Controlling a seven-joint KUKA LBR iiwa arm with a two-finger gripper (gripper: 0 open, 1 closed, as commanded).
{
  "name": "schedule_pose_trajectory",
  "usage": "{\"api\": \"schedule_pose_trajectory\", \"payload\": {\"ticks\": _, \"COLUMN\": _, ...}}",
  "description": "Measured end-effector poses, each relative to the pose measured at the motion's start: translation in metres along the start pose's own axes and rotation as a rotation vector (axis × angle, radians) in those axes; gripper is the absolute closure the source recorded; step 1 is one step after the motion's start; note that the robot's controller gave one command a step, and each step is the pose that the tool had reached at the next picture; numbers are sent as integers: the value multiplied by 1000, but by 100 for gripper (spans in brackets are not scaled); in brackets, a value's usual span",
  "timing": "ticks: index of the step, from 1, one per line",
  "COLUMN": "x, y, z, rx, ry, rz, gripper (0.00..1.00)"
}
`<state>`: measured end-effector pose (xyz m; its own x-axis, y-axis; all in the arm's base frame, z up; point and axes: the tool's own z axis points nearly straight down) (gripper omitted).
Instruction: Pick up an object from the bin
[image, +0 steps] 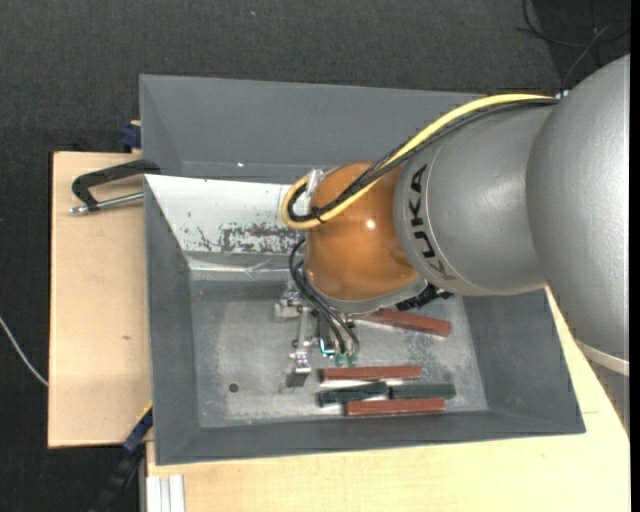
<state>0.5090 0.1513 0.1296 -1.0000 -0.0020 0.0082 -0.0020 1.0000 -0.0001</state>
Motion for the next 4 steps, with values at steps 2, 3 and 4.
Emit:
{"api": "schedule_pose_trajectory", "payload": {"ticks": 2, "x": -6, "y": -23, "z": 20, "rx": -4, "ry": -15, "rz": -100, "gripper": 0}}
{"api": "schedule_pose_trajectory", "payload": {"ticks": 3, "x": -5, "y": -49, "z": 32, "rx": 1, "ry": -3, "rz": -144, "gripper": 0}}
{"api": "schedule_pose_trajectory", "payload": {"ticks": 4, "x": -4, "y": -54, "z": 21, "rx": -1, "ry": -14, "rz": -172, "gripper": 0}}
